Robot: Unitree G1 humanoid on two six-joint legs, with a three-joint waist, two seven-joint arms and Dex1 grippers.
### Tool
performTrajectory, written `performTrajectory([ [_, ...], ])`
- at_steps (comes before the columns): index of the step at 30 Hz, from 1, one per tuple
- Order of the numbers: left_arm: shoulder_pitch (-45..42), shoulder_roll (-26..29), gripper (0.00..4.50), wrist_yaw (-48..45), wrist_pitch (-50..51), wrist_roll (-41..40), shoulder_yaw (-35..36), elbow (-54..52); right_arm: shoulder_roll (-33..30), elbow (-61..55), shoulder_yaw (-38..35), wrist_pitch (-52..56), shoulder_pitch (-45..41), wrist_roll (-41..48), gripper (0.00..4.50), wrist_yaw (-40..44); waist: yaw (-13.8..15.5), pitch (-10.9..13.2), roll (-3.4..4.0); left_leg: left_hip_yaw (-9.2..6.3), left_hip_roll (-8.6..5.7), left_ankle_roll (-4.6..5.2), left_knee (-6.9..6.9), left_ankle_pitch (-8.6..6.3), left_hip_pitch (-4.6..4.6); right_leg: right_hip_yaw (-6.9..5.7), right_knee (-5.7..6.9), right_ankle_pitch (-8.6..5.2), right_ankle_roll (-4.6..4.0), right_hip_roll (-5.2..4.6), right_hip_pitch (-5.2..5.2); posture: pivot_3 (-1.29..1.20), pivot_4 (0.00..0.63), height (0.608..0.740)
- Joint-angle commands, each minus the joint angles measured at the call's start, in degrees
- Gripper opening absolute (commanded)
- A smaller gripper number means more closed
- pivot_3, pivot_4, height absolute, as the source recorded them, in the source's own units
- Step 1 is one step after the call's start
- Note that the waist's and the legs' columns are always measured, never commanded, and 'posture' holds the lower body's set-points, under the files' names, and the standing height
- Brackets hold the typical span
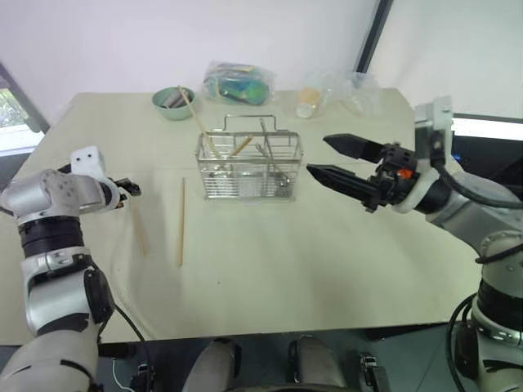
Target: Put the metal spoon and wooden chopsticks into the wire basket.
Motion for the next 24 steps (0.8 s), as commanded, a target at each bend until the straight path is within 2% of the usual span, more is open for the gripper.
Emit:
performTrajectory([
  [1,-1.75,-0.21,3.98,-0.05,0.35,2.42,-0.22,1.93,0.09,-2.71,-1.25,-1.78,1.28,2.68,3.87,-1.12,0.01,-0.01,-0.02,0.00,0.00,-0.01,0.00,-0.01,-0.02,0.00,0.00,0.00,0.00,-0.01,0.00,0.00,0.150,0.643],
  [7,-2.16,-2.20,3.98,-2.17,0.39,4.12,-1.65,4.29,0.32,-3.89,-0.91,-2.98,2.98,4.05,3.87,-3.79,0.12,0.00,0.00,0.02,-0.01,-0.04,0.01,-0.02,0.02,0.00,-0.06,0.00,0.01,-0.04,0.03,0.00,0.150,0.643],
  [8,-2.15,-2.45,3.73,-2.72,0.03,4.44,-2.07,4.69,0.36,-4.05,-0.82,-3.14,3.27,4.19,3.91,-4.20,0.14,0.00,0.00,0.02,-0.01,-0.04,0.01,-0.02,0.06,0.00,-0.06,0.00,0.01,-0.04,0.04,0.00,0.150,0.643],
  [10,-2.27,-3.15,3.09,-3.36,-0.45,4.86,-2.02,5.48,0.44,-4.25,-0.76,-3.25,3.82,4.75,3.92,-5.11,0.16,-0.02,0.01,0.02,-0.01,-0.04,0.00,-0.02,0.11,0.00,-0.06,0.00,0.01,-0.04,0.07,0.00,0.150,0.643],
  [16,-3.58,-3.82,0.04,-4.25,-1.36,6.88,-2.21,8.25,0.49,-4.79,-0.60,-3.67,4.42,7.26,3.92,-7.96,1.28,-0.04,0.06,0.03,-0.02,-0.04,0.01,-0.02,0.13,0.00,-0.06,0.00,0.01,-0.05,0.08,0.00,0.150,0.643],
  [24,-5.65,-3.21,0.04,-4.72,-5.66,9.63,-2.43,8.83,0.21,-3.25,0.54,-5.14,4.19,7.23,3.92,-8.96,1.59,-0.04,0.05,0.02,-0.02,-0.04,0.01,-0.02,0.12,-0.01,-0.08,0.00,0.02,-0.05,0.06,0.00,0.150,0.643],
])
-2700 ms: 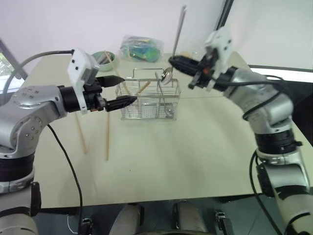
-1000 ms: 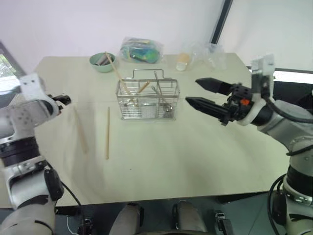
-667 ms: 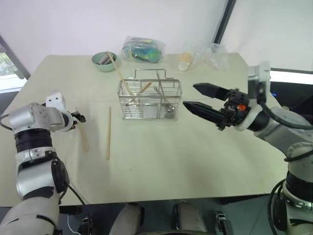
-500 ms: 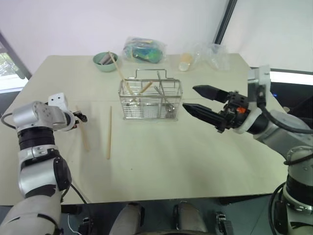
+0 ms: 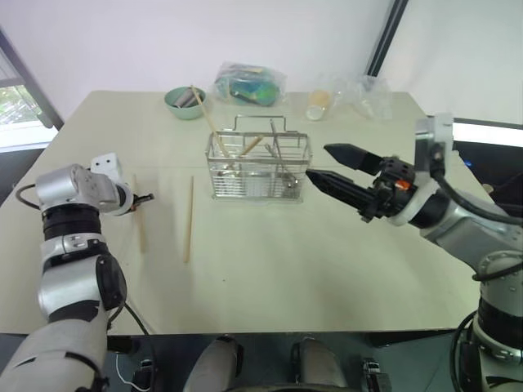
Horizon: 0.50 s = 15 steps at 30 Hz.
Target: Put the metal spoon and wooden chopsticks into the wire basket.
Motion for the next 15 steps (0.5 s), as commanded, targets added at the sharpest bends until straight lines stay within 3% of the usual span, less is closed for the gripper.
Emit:
performTrajectory([
  [1,-0.66,-0.44,0.04,-0.80,-4.79,0.70,0.00,-0.87,-0.35,-0.58,0.43,-1.68,-0.86,-0.36,3.92,0.06,0.00,0.01,-0.01,0.00,0.01,0.00,0.00,0.00,0.00,0.00,0.00,0.00,0.00,0.01,0.00,0.00,0.150,0.643],
  [9,-0.31,-3.96,0.04,-11.39,-24.85,-7.64,5.49,-21.39,-5.37,-1.64,3.12,-2.23,0.85,-5.44,3.92,3.74,-0.11,0.04,-0.17,-0.01,0.04,-0.03,0.11,0.01,-0.59,-0.01,-0.10,0.03,-0.01,0.01,-0.23,0.00,0.150,0.643],
  [15,-7.66,-7.18,0.04,-12.49,-30.65,-18.51,11.83,-29.00,-4.48,-2.06,3.25,-2.67,1.40,-6.15,3.92,2.23,-0.16,0.04,-0.13,0.01,0.04,-0.03,0.12,0.02,-0.81,-0.02,-0.62,0.24,0.33,0.03,-0.25,0.00,0.150,0.643],
])
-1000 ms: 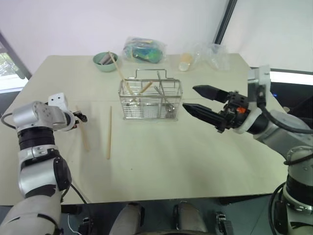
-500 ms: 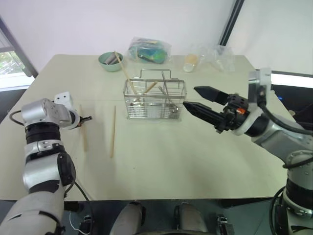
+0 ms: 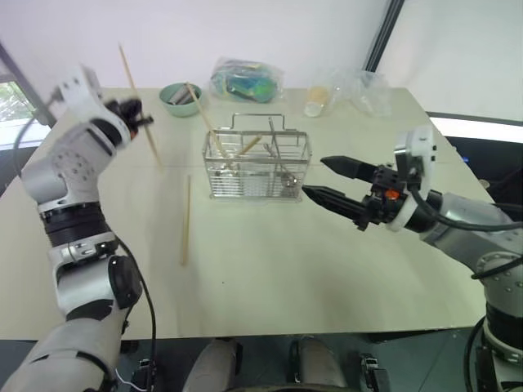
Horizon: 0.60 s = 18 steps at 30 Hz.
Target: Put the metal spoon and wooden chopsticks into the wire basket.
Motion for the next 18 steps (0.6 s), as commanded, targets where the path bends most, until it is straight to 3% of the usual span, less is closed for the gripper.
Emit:
performTrajectory([
  [1,-5.55,-0.78,0.04,-0.59,-2.43,-6.08,2.48,-3.47,0.59,-2.05,-0.78,-1.30,-0.10,-0.07,3.92,-1.31,0.06,0.00,0.00,0.00,0.00,0.00,0.01,0.00,0.00,0.00,-0.02,0.01,0.01,0.00,0.01,0.00,0.150,0.643],
  [7,-8.49,-5.75,0.04,-3.09,-2.63,-8.85,-3.32,-3.24,1.75,-3.83,-0.53,-2.30,1.62,-1.09,3.92,-3.41,0.24,0.00,0.01,-0.05,-0.06,0.03,0.07,0.00,0.06,-0.03,-0.05,0.07,0.11,0.01,0.21,0.00,0.150,0.643],
  [18,-0.83,-9.57,0.04,-12.82,-19.67,3.90,-20.49,-0.32,1.87,-5.94,-3.95,-2.69,3.96,0.63,3.92,-8.47,0.07,0.01,0.21,0.02,0.01,0.04,0.01,0.00,0.08,0.01,-0.03,0.12,0.07,0.08,0.11,0.00,0.150,0.643],
])
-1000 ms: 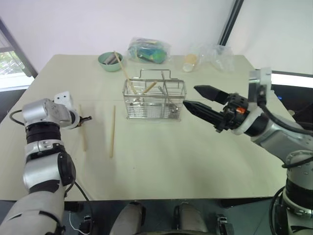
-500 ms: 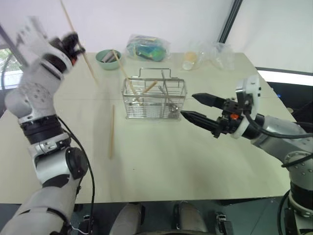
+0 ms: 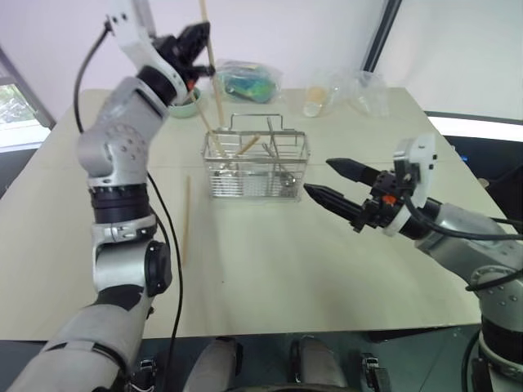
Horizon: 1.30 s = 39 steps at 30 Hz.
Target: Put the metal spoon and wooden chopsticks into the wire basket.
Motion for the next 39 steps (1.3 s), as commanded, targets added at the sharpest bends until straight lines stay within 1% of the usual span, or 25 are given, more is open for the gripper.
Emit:
performTrajectory([
  [1,1.66,-0.85,0.04,-3.44,-6.36,3.89,-4.62,-0.25,-0.37,-2.58,-3.04,-1.15,0.12,1.33,3.92,-1.67,0.12,0.00,-0.01,0.00,-0.01,0.00,0.02,0.00,-0.03,0.00,0.00,0.00,0.00,-0.01,0.00,0.00,0.150,0.643],
  [5,3.38,-1.93,0.04,-4.50,-9.21,5.40,-5.89,0.53,-0.72,-2.92,-4.14,-0.75,0.50,2.51,3.92,-3.12,0.19,0.01,-0.03,-0.01,-0.05,0.01,0.08,0.00,-0.11,0.00,-0.10,0.02,-0.03,-0.03,0.02,0.00,0.150,0.643],
  [12,6.71,-3.36,0.04,-4.84,-10.28,6.26,-6.65,-0.21,-1.60,-2.55,-4.83,-0.57,0.44,3.50,3.92,-4.77,0.09,0.01,0.00,-0.01,-0.03,0.05,0.05,-0.02,-0.07,-0.01,-0.08,0.02,-0.03,-0.01,0.01,0.00,0.150,0.643],
  [13,6.88,-3.60,0.80,-4.51,-9.90,6.04,-6.47,-0.68,-1.77,-2.38,-4.88,-0.59,0.42,3.55,3.92,-4.80,0.10,0.01,0.00,-0.02,-0.03,0.04,0.05,-0.01,-0.07,-0.01,-0.07,0.02,-0.03,-0.01,0.01,0.00,0.150,0.643],
  [14,7.01,-3.76,1.15,-4.24,-9.47,5.77,-6.29,-1.10,-1.88,-2.19,-4.86,-0.60,0.34,3.57,3.92,-4.85,0.10,0.01,0.00,-0.02,-0.03,0.05,0.06,-0.01,-0.08,-0.01,-0.08,0.02,-0.03,-0.01,0.01,0.00,0.150,0.643],
  [15,7.15,-3.82,1.62,-4.09,-9.10,5.52,-6.19,-1.61,-1.96,-1.90,-4.74,-0.62,0.14,3.52,3.92,-4.91,0.10,0.01,-0.01,-0.02,-0.03,0.05,0.07,-0.01,-0.08,-0.01,-0.08,0.02,-0.03,-0.01,0.01,0.00,0.150,0.643],
  [20,7.34,-3.64,4.25,-3.41,-7.83,5.09,-6.04,-3.58,-2.18,-0.82,-4.35,-0.79,-0.54,3.35,3.92,-4.85,0.10,0.01,-0.01,-0.01,-0.03,0.05,0.06,-0.01,-0.07,-0.01,-0.08,0.02,-0.03,-0.01,0.02,0.00,0.150,0.643],
  [21,7.31,-3.53,4.44,-3.28,-7.60,5.05,-5.96,-3.85,-2.16,-0.71,-4.26,-0.81,-0.61,3.28,3.92,-4.82,0.10,0.01,0.00,-0.01,-0.03,0.05,0.06,-0.01,-0.07,-0.01,-0.08,0.02,-0.03,-0.01,0.02,0.00,0.150,0.643],
  [24,6.74,-2.49,4.44,-2.30,-6.04,4.51,-4.95,-5.44,-2.12,-0.25,-3.90,-0.97,-0.74,2.89,3.92,-4.29,0.09,0.01,-0.01,-0.01,-0.03,0.05,0.06,-0.01,-0.07,-0.01,-0.08,0.02,-0.03,-0.01,0.02,0.00,0.150,0.643],
  [26,5.11,-0.83,4.44,-0.28,-3.64,3.57,-2.82,-6.89,-2.01,0.16,-3.42,-1.07,-1.15,2.43,3.92,-3.94,-0.02,0.01,0.00,-0.02,-0.03,0.05,0.06,-0.01,-0.07,-0.01,-0.07,0.02,-0.02,0.00,0.02,0.00,0.150,0.643],
  [31,-1.36,5.79,4.44,7.67,4.59,2.29,3.89,-6.51,-1.64,1.13,-2.14,-1.66,-2.38,0.96,3.92,-2.64,-0.11,0.04,0.01,-0.04,0.01,0.05,0.05,-0.01,-0.04,-0.03,-0.01,0.02,-0.02,0.06,-0.02,0.00,0.150,0.643],
  [33,-2.64,9.16,4.44,10.24,8.42,4.52,3.67,-5.19,-1.41,1.37,-1.60,-1.82,-2.64,0.35,3.92,-2.12,-0.05,0.03,0.01,-0.03,0.00,0.05,0.01,-0.01,0.03,-0.03,0.00,0.02,-0.01,0.06,0.02,0.00,0.150,0.643],
  [37,-3.07,15.04,4.44,13.68,17.15,9.54,0.91,-1.89,-1.78,1.31,0.36,-2.37,-2.81,-1.90,3.92,-0.19,0.14,0.03,0.00,-0.02,-0.04,0.05,-0.01,-0.01,0.13,-0.03,-0.02,0.02,-0.01,0.04,0.13,0.00,0.150,0.643],
  [39,-3.15,16.46,4.44,14.03,28.43,8.92,0.29,0.63,-3.82,0.47,2.05,-3.33,-1.29,-4.98,3.92,3.33,0.19,0.04,-0.01,-0.06,-0.06,0.05,0.01,-0.01,0.13,-0.04,-0.02,0.02,-0.01,0.06,0.11,0.00,0.150,0.643],
])
